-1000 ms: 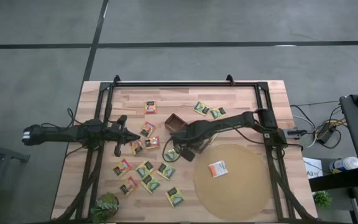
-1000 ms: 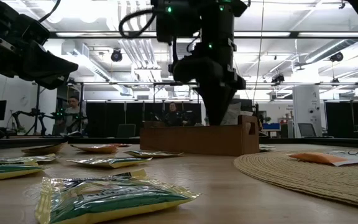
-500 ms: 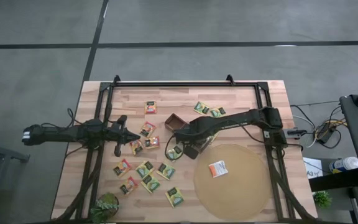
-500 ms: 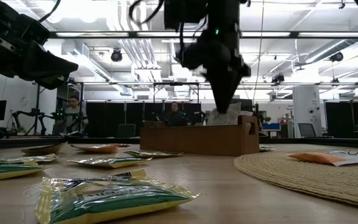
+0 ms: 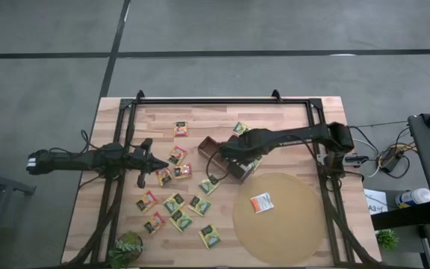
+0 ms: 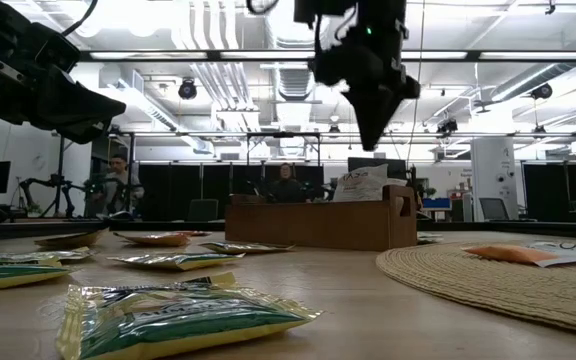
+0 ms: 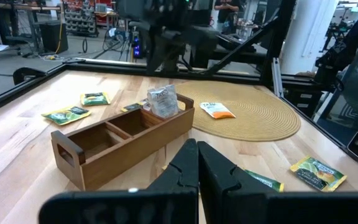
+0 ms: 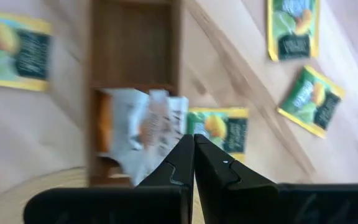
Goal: Pick & Place Tea
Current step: Adjust the white tea bags in the wooden organizer
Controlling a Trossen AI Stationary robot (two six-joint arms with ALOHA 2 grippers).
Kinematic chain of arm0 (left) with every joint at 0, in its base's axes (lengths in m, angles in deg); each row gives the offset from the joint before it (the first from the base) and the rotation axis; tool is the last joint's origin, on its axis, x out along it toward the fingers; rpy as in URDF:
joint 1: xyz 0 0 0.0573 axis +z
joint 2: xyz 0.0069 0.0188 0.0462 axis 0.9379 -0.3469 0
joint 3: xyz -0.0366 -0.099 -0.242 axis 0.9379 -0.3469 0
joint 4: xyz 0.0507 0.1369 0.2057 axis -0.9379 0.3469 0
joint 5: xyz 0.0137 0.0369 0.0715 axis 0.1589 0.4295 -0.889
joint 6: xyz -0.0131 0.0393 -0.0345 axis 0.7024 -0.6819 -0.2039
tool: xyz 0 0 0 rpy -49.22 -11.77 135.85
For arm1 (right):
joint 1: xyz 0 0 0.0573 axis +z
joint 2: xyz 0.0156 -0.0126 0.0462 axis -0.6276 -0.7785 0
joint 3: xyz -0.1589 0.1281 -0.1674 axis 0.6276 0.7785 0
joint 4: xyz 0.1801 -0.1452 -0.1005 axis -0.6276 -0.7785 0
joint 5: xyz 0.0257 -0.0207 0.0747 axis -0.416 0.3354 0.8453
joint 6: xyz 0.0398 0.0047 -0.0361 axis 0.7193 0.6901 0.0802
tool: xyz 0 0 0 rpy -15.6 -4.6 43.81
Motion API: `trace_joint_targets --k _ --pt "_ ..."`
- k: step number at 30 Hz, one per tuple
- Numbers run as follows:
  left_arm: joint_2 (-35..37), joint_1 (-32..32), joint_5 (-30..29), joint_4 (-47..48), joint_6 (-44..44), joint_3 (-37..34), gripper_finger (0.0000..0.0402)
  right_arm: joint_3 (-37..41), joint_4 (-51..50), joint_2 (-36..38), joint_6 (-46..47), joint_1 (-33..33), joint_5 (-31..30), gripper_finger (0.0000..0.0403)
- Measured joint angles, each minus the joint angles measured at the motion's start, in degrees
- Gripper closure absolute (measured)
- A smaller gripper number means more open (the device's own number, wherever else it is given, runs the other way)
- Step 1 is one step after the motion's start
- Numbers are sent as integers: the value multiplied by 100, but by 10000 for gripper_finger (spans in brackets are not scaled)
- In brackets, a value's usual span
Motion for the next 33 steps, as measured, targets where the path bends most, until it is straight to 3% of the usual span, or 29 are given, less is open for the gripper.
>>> trace_joint_targets --k 15,23,33 --pt "0 1 2 4 0 0 402 877 35 7 14 -373 -8 394" --pt "0 0 0 5 -2 2 402 1192 980 7 -121 -368 735 394" --pt "0 0 0 7 -1 2 402 1192 1039 26 -136 -366 1012 394"
